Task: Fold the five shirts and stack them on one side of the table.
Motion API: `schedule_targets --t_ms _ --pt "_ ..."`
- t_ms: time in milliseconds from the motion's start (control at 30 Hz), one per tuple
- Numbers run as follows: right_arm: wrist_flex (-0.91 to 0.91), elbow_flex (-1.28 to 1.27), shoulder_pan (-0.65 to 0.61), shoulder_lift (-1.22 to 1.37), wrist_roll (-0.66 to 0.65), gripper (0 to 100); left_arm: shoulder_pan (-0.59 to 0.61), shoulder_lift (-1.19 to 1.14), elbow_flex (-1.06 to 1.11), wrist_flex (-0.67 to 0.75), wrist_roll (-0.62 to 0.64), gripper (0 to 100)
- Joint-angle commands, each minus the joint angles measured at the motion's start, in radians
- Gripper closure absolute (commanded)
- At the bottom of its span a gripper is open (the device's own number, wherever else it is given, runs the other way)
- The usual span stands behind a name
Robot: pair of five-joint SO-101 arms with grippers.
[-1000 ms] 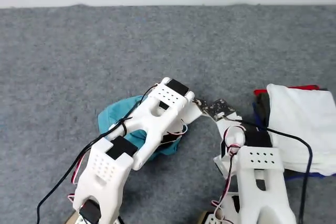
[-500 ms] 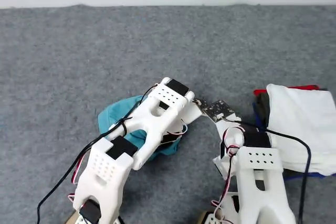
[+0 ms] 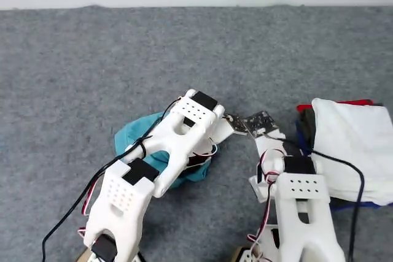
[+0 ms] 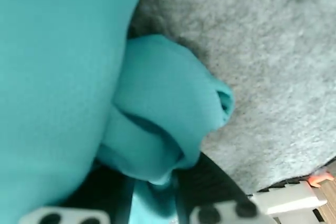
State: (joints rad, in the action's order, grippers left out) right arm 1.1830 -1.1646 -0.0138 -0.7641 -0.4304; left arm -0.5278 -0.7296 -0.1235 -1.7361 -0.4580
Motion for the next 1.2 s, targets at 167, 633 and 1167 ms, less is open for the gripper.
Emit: schedule_targets --t_ms 167,633,1167 --pt "-0.124 -0.094 0.001 -0.010 0.014 69.2 0.005 -0.109 0.024 -0.020 -0.014 99" --pt "-0.147 -0.123 0.001 -0.002 0.014 69.2 0.043 -0.107 0.033 -0.020 -0.012 99" --pt "-0.266 -0.233 0.001 -0.005 0.012 69.2 0.014 -0.075 0.033 -0.023 -0.011 99"
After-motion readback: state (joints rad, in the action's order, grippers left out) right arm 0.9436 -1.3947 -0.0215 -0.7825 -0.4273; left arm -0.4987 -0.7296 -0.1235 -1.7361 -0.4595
